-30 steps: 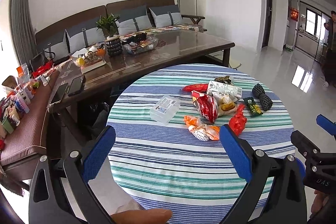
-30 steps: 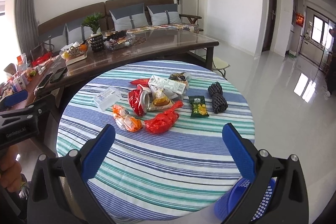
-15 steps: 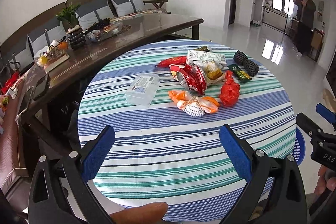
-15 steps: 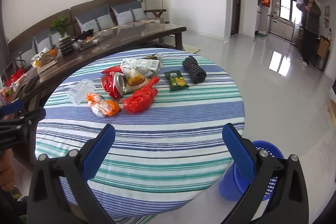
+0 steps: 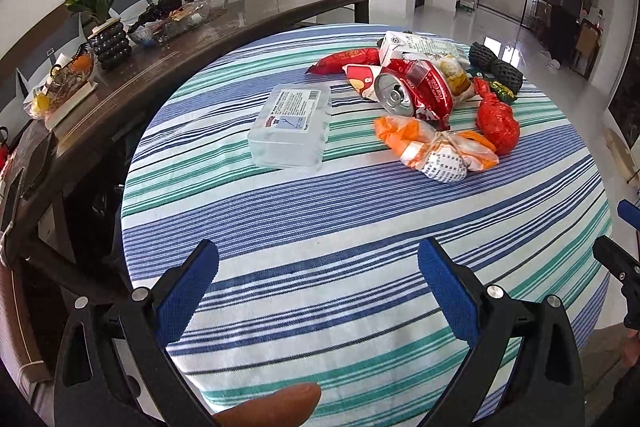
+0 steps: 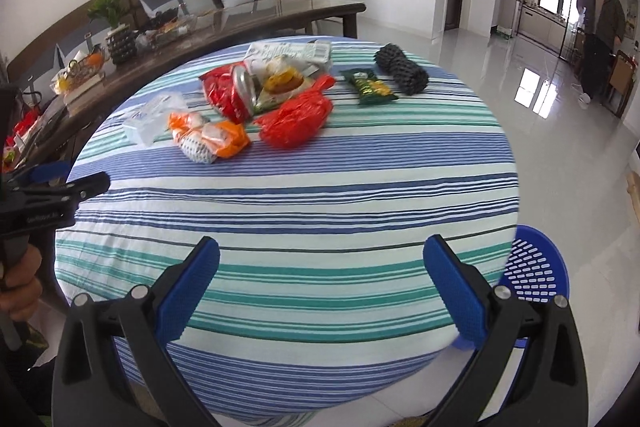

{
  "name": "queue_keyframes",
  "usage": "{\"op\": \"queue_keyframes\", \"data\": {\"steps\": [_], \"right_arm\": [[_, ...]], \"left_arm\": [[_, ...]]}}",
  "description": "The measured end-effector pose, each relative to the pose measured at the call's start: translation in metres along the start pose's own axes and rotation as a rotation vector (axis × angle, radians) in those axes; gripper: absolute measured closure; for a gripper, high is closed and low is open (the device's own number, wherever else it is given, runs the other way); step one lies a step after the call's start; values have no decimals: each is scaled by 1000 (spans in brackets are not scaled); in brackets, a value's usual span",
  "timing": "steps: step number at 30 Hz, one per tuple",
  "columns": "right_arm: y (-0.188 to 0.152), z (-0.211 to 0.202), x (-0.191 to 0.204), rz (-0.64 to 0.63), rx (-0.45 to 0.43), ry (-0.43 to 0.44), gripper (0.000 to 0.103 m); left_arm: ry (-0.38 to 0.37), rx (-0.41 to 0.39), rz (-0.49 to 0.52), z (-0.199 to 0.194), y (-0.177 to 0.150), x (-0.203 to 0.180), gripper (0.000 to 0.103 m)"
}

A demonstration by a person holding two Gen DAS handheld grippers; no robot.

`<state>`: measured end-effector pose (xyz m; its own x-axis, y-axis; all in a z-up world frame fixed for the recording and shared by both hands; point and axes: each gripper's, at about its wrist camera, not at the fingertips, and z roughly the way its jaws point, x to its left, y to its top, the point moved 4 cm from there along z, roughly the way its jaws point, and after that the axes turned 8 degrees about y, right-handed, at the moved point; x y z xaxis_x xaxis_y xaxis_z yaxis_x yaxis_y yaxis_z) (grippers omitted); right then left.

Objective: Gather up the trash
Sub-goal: 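Move both tools toward the trash, left toward the clear plastic box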

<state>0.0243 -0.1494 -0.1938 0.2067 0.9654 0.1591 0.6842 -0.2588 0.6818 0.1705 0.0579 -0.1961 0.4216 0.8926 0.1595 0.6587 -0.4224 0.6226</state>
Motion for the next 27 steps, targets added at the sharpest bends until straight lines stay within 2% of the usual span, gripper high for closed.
{"op": "queue_keyframes", "data": {"steps": [12,16,23,25,27], "right_arm": [[15,27,31,-51,15,64,5],[17,34,32,-49,25,82,5],[22,40,34,-69,27,98,5],[23,41,35,-73,27,103,5],[24,41,37,-90,32,111,5]], "left_arm": [[-36,75,54,52,5,1,4],[-73,91,37,56,6,6,4],[-105,110,83,60,10,5,4],[-112,123,88,62,16,8,4],[-128,97,99,61,29,10,4]]}}
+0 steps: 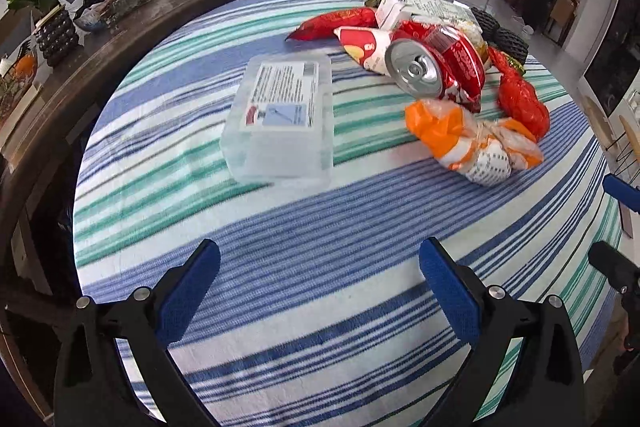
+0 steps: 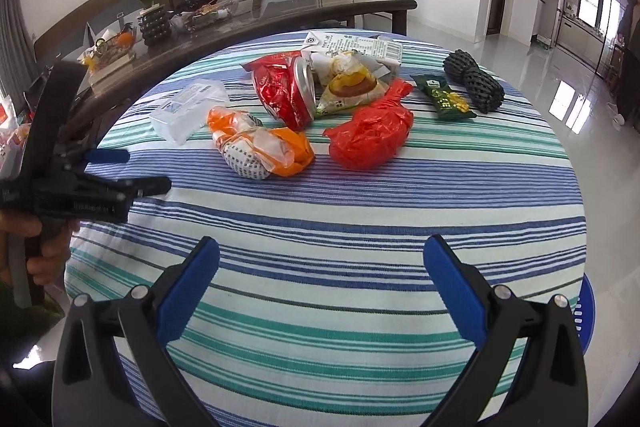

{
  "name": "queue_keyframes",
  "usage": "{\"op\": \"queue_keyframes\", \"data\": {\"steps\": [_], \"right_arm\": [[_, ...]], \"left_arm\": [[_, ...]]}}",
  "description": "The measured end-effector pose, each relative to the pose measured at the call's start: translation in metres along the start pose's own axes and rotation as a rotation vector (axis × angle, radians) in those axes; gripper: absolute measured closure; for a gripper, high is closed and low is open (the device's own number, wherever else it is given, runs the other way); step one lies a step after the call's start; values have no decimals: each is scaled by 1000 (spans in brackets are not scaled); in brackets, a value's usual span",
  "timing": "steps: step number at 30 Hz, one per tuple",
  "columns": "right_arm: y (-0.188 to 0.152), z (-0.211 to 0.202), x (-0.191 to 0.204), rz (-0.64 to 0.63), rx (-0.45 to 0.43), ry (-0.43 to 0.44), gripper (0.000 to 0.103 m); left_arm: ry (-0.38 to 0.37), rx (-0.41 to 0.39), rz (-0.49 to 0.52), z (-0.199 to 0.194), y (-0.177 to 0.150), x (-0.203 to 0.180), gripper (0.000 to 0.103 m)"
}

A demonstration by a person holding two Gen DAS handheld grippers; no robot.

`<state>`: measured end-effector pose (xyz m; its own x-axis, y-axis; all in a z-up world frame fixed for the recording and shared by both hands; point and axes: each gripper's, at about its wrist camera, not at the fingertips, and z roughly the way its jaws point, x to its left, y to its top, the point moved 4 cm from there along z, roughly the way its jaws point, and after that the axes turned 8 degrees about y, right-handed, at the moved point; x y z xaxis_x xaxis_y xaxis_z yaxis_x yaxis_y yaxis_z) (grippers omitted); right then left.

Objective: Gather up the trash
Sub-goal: 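Move both tools toward the trash, left toward the clear plastic box, then grasp the clear plastic box with left tool while right tool grasps orange-white snack bag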

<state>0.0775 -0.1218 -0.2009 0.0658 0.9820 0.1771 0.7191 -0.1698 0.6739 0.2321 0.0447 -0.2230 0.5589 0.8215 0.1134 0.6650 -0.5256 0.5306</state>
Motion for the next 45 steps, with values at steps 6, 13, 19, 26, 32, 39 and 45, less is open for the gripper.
{"op": "queue_keyframes", "data": {"steps": [6,13,19,26,32,39,45], "right_arm": [[18,1,8,-102,13,51,5],[52,25,32,-300,81,160,5],[75,73,44,-395,215,252,5],[76,99,44,-353,378,272,26],[60,62,58,-167,432,343,32],[80,85,51,-55,363,204,22],[84,118,59,-59,384,182,41]], "left_arm": [[-44,-22,39,13,48,10,8],[-48,21,121,37,58,5,29],[-83,7,106,35,54,19,42],[-131,9,87,12,20,27,41],[-159,9,85,-1,2,27,40],[-151,12,97,8,15,20,33],[-109,31,129,13,18,16,40]]}}
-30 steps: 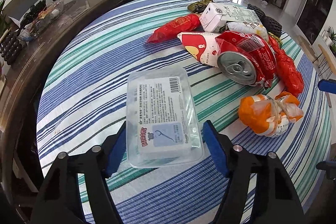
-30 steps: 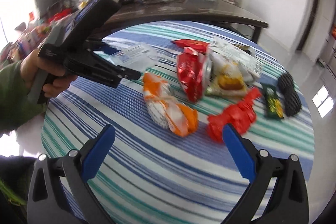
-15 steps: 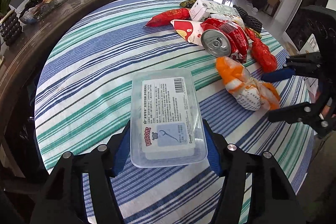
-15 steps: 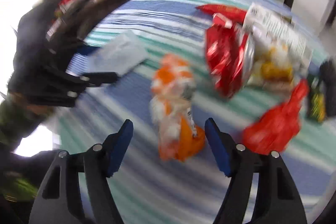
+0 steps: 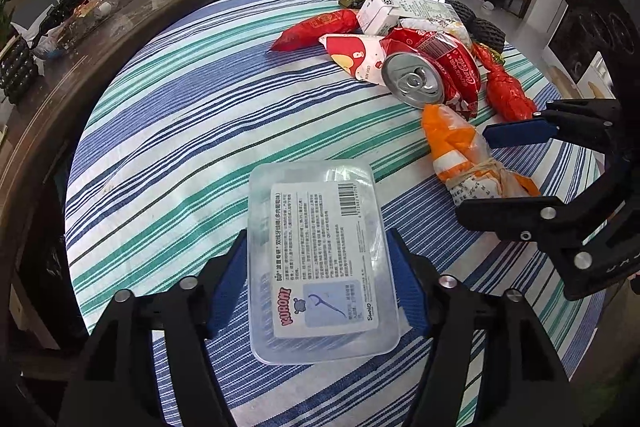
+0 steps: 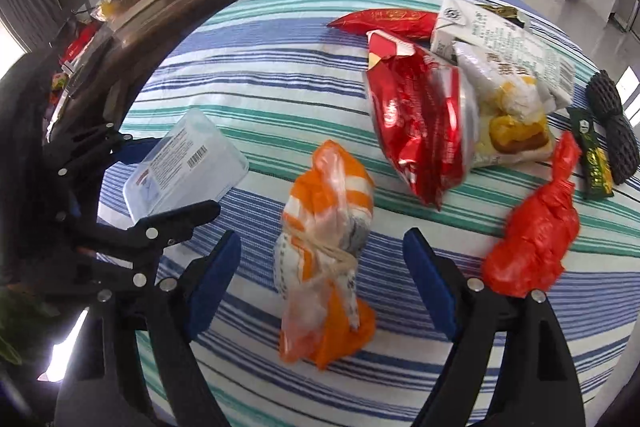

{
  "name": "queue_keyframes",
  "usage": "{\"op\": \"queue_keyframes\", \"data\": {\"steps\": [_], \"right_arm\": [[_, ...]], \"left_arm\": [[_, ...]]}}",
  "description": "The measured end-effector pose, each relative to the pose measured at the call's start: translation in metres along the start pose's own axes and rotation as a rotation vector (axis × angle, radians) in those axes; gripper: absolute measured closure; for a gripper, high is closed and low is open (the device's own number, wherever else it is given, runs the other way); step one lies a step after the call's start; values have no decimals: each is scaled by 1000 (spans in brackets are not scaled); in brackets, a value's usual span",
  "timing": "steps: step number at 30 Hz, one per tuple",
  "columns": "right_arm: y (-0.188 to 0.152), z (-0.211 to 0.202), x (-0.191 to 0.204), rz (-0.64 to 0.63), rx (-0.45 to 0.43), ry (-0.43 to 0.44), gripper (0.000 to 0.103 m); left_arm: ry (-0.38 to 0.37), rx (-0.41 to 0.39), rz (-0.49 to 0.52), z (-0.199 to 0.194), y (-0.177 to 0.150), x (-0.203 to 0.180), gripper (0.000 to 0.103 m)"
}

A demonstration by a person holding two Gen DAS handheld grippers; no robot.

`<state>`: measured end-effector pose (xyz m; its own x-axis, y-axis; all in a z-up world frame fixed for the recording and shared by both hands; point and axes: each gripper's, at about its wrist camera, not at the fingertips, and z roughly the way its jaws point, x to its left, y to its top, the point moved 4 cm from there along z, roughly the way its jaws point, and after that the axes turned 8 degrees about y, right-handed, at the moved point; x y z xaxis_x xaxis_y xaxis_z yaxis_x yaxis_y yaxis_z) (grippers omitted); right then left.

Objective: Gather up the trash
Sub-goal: 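Grasp the clear plastic box with left tool while right tool grasps orange-white snack bag, then carry both items to the blue wastebasket and open both tools over it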

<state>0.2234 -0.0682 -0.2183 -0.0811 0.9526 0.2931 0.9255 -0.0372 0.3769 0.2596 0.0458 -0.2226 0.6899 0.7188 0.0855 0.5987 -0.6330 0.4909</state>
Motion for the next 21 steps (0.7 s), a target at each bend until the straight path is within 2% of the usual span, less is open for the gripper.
{"op": "queue_keyframes", "data": {"steps": [2,11,21], "right_arm": [[-3,-2,0,-10,-3,-15,56],[-53,-52,-5,56,-98,43,57],[-113,-102,-38,180,-213,52,57]], "left_arm": [[8,-4,9,0,0,-1,40],[-45,-35,-22,-23,-10,-15,41],[-155,-68,-2,-46,-3,-82,41]]}}
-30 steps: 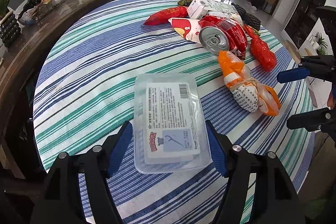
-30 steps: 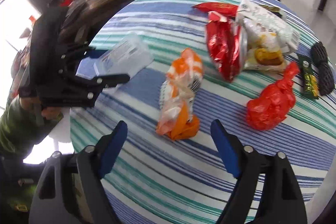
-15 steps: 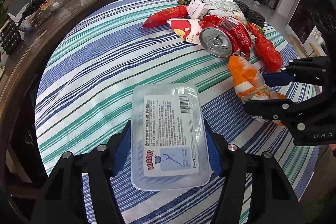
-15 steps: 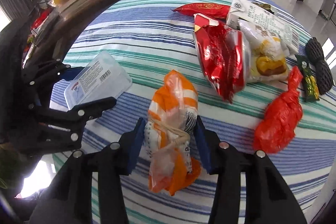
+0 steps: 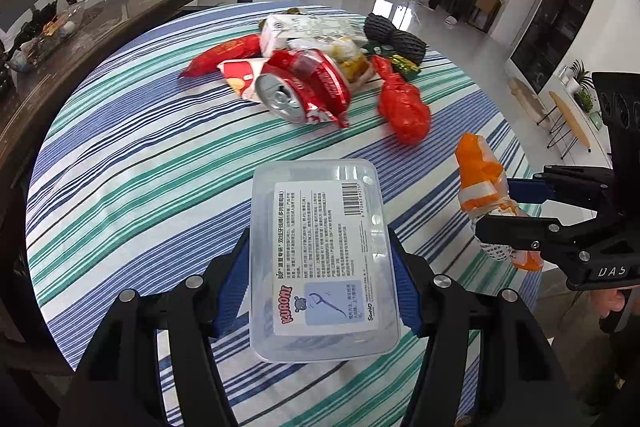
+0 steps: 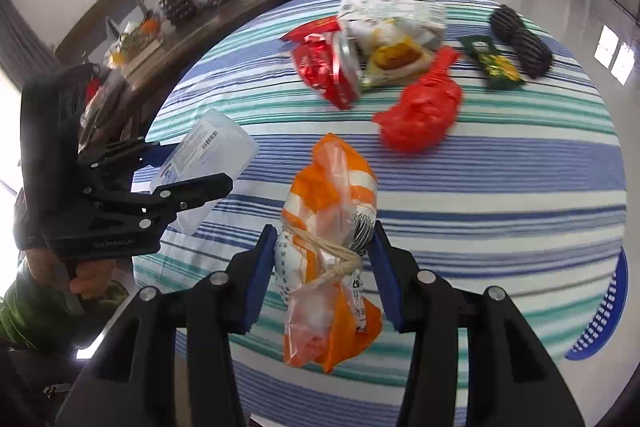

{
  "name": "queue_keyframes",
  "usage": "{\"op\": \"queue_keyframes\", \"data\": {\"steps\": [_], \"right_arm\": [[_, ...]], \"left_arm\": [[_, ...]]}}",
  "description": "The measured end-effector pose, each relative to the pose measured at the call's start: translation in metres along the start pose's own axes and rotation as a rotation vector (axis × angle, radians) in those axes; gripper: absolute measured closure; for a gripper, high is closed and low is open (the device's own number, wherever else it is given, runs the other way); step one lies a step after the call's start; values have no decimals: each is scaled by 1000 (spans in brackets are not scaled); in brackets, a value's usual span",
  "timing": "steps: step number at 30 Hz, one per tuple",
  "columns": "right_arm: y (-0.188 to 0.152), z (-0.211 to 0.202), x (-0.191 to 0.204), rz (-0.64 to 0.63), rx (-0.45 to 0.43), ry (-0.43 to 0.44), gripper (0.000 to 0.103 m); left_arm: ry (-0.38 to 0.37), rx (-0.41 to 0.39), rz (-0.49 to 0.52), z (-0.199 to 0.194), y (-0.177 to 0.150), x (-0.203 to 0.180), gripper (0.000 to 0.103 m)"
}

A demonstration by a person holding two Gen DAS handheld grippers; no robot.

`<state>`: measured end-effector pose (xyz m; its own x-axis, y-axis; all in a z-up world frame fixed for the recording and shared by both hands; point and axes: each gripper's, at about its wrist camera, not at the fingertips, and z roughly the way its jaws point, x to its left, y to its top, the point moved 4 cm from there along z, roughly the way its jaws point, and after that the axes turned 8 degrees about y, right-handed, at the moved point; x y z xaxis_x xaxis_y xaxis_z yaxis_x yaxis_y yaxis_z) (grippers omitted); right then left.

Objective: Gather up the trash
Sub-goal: 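Carry both items to the blue wastebasket and open both tools over it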

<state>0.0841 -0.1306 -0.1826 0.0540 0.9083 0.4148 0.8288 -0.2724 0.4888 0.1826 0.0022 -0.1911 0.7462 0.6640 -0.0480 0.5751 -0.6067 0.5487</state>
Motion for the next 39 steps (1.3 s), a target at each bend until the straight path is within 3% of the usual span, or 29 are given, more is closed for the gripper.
{"op": "queue_keyframes", "data": {"steps": [10,17,22,27,31,39], "right_arm": [[-34,-80,-69,137,-156,-39,57],[-62,-159,-182,288,-253,-206,57],[-85,-201,-274,412,-272,-335,57],[-105,-203,-347,491,-252,-387,57],[-115,-189,-388,523,-230,-392,57],[-125,-159,-445,615,-216,-337,55]], "left_arm": [[-88,-35,55,-9,26,-80,41],[-214,-34,163,-2,54,-184,41],[-300,-33,268,16,74,-284,41],[-320,10,319,66,86,-375,41],[-266,56,324,129,85,-424,41],[-184,111,306,226,81,-462,40]]}}
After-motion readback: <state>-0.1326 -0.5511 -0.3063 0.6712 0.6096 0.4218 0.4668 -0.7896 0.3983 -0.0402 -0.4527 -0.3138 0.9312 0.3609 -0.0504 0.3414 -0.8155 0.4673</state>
